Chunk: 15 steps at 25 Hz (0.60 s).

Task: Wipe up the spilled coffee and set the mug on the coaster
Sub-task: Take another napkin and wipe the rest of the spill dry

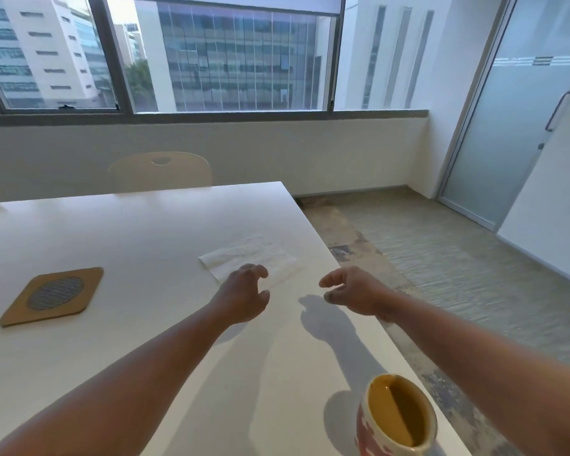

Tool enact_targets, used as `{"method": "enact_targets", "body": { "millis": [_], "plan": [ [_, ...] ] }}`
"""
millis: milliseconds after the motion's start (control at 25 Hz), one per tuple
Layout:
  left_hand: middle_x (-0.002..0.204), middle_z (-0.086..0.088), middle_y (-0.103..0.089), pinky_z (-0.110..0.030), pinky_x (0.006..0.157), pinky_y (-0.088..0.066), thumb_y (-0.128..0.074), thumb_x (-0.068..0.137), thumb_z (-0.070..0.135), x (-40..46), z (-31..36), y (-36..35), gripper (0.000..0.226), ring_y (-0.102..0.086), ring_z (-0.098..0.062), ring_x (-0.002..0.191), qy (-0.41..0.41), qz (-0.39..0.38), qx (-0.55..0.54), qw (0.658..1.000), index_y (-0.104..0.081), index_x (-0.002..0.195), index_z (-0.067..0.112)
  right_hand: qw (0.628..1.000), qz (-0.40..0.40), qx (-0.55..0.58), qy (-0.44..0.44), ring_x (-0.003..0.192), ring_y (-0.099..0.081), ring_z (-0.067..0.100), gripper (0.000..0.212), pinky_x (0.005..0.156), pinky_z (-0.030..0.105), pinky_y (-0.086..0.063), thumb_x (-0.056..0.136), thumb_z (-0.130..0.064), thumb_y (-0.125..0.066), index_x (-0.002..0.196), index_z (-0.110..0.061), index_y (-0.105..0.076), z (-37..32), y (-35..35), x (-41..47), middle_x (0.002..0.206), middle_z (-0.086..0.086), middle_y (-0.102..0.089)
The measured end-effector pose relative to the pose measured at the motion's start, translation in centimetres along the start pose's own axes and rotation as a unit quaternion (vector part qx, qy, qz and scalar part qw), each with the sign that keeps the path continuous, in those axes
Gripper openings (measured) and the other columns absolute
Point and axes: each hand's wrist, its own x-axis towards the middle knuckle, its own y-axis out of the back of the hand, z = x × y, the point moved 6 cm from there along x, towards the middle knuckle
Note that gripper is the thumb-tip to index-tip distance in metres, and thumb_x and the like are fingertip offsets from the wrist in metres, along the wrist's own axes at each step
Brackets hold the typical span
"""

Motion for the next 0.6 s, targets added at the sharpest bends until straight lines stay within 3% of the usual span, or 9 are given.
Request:
{"method": "enact_targets", "body": {
  "millis": [200, 440, 520, 600],
  "plan": [
    [0.157, -0.012, -0.047, -0.041, 0.115, -0.04, -0.065, 0.096, 0.039, 3.8, -7.2, -0.1, 0.056, -0.043, -0.03, 0.145, 0.041, 0.028, 0.017, 0.999, -0.055, 0.144, 0.011, 0.975, -0.087, -0.203, 0.024, 0.118, -0.065, 0.021, 0.048, 0.097, 0.036, -0.055, 0.086, -0.025, -0.073, 0.133, -0.03, -0.062, -2.7, -3.8, 5.7, 0.134, 0.001, -0.063],
    [0.17, -0.013, -0.023, -0.05, 0.119, -0.03, -0.054, 0.097, 0.061, 7.3, -12.6, -1.9, 0.076, -0.025, -0.036, 0.154, 0.095, -0.002, 0.042, 0.995, -0.036, 0.155, 0.015, 0.957, -0.079, -0.279, 0.028, 0.151, -0.029, 0.024, 0.074, 0.118, 0.031, -0.027, 0.091, -0.028, -0.069, 0.157, -0.022, -0.035, -4.7, -7.4, 12.0, 0.167, 0.01, -0.023],
    [0.17, -0.009, -0.025, -0.05, 0.119, -0.025, -0.051, 0.096, 0.064, 7.9, -13.4, -2.6, 0.073, -0.023, -0.036, 0.153, 0.106, -0.012, 0.06, 0.993, -0.041, 0.152, 0.017, 0.959, -0.059, -0.278, 0.015, 0.154, -0.021, 0.025, 0.076, 0.119, 0.03, -0.023, 0.093, -0.034, -0.066, 0.158, -0.018, -0.03, -4.7, -8.0, 13.3, 0.169, 0.015, -0.015],
    [0.165, -0.003, -0.036, -0.049, 0.117, -0.026, -0.054, 0.096, 0.061, 8.1, -13.6, -2.7, 0.058, -0.025, -0.036, 0.15, 0.105, 0.001, 0.056, 0.993, -0.056, 0.138, 0.021, 0.958, -0.061, -0.281, 0.008, 0.153, -0.024, 0.028, 0.078, 0.118, 0.031, -0.025, 0.094, -0.038, -0.066, 0.159, -0.018, -0.028, -4.6, -8.5, 14.1, 0.168, 0.015, -0.016]
  ]
}}
